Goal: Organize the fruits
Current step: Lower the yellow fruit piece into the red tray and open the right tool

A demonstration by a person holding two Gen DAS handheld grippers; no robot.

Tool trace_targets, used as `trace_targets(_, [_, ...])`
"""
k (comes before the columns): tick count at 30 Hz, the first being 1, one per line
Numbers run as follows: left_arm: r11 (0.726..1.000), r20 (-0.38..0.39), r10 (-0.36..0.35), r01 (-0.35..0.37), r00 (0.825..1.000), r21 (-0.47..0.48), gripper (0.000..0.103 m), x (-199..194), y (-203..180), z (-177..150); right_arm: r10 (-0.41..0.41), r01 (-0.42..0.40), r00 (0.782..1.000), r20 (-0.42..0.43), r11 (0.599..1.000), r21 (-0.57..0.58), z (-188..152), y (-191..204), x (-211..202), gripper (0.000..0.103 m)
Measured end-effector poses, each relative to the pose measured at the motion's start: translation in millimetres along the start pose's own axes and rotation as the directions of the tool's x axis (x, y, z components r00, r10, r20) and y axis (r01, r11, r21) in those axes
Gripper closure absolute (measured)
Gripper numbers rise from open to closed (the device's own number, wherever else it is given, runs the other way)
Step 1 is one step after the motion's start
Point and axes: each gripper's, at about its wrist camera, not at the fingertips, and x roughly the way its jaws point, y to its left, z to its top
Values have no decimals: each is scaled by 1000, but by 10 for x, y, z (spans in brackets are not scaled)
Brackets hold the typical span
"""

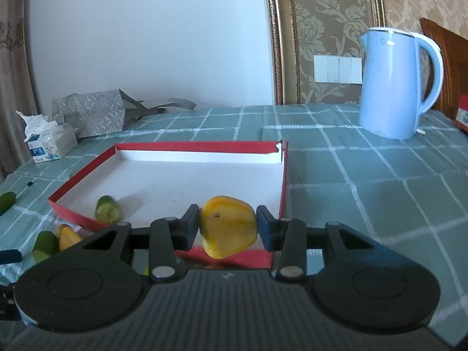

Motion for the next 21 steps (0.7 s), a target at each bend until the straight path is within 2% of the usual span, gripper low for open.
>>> trace_targets(4, [1000,-7,12,-12,1000,1,7,16,4,5,-20,19,1000,-15,998,-53,125,73,174,63])
trace_targets(10, [1000,-9,8,-8,1000,1,4,20,3,10,-24,17,996,-84,997,-80,252,123,519,63])
trace_targets(21, [1000,-15,6,-5,1000,9,1,38,-20,9,-38,34,985,-167,999,-27,298,18,925,62])
